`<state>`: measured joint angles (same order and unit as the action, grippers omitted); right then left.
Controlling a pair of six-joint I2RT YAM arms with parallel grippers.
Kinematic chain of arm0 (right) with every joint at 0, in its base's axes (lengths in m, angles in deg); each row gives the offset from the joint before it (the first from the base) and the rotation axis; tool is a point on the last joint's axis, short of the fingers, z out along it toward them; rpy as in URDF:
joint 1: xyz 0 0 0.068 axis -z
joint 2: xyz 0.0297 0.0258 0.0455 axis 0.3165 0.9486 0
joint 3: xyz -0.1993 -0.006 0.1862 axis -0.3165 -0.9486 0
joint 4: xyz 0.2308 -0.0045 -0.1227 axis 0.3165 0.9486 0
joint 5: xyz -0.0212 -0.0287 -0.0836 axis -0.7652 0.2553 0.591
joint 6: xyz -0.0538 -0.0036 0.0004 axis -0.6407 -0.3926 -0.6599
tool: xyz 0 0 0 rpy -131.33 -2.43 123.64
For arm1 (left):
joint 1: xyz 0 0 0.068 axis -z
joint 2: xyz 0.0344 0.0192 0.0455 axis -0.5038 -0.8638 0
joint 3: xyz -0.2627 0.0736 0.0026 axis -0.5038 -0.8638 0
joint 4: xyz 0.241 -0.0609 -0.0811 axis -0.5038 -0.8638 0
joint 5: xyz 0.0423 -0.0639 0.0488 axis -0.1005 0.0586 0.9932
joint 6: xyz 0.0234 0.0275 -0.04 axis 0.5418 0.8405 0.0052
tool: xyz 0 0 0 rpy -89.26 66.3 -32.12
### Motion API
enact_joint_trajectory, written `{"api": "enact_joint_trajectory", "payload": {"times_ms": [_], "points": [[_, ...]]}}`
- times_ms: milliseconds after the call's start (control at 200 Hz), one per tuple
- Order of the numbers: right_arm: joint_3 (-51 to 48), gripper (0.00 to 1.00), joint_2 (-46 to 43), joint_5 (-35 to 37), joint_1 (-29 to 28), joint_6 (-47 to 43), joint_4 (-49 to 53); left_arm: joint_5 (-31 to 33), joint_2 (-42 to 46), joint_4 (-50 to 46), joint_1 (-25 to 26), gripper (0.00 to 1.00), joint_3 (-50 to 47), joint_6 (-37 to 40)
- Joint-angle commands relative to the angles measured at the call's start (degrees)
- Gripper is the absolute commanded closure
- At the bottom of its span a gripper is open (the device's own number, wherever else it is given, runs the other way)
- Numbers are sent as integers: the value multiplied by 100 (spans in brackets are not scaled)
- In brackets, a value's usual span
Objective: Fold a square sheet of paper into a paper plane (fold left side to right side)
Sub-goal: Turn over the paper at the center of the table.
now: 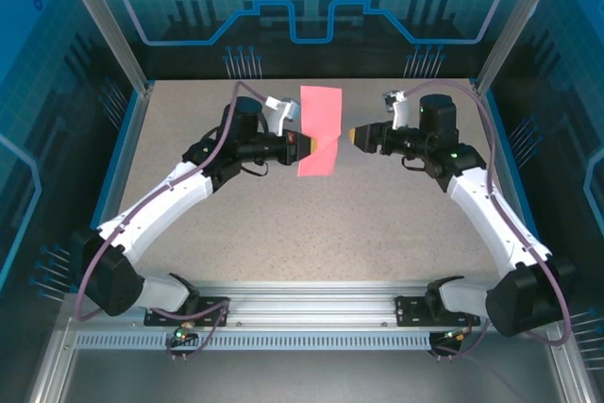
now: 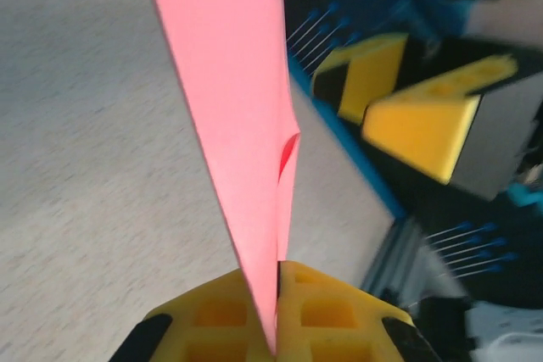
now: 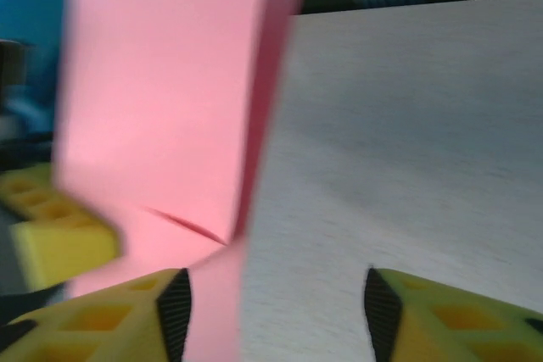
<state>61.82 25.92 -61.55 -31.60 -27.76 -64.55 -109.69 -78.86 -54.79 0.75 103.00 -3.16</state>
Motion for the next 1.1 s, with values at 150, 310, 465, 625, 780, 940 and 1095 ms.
{"api": "enact_joint_trajectory", "payload": {"times_ms": [150, 310, 465, 625, 780, 940, 1095], "points": [[-417, 12, -439, 3052, 519, -399, 2008, 4119, -1409, -3461, 1204, 100, 1156, 926], [-877, 5, -744, 3110, 826, -207, 1917, 5590, -2567, -4683, 1571, 99, 1897, 216], [-1037, 4, -814, 2845, 966, -170, 1838, 6001, -3266, -5161, 1646, 100, 2283, -367], [-1090, 3, -777, 2698, 998, -110, 1768, 6095, -3995, -5553, 1646, 100, 2650, -700], [-1123, 2, -748, 2570, 1016, -56, 1706, 5858, -4763, -5893, 1649, 100, 3126, -949], [-1174, 1, -720, 2450, 1016, -31, 1679, 5460, -5074, -5818, 1646, 100, 3449, -948], [-1246, 1, -706, 2357, 1029, -22, 1672, 4669, -5184, -5525, 1611, 96, 3736, -803]]}}
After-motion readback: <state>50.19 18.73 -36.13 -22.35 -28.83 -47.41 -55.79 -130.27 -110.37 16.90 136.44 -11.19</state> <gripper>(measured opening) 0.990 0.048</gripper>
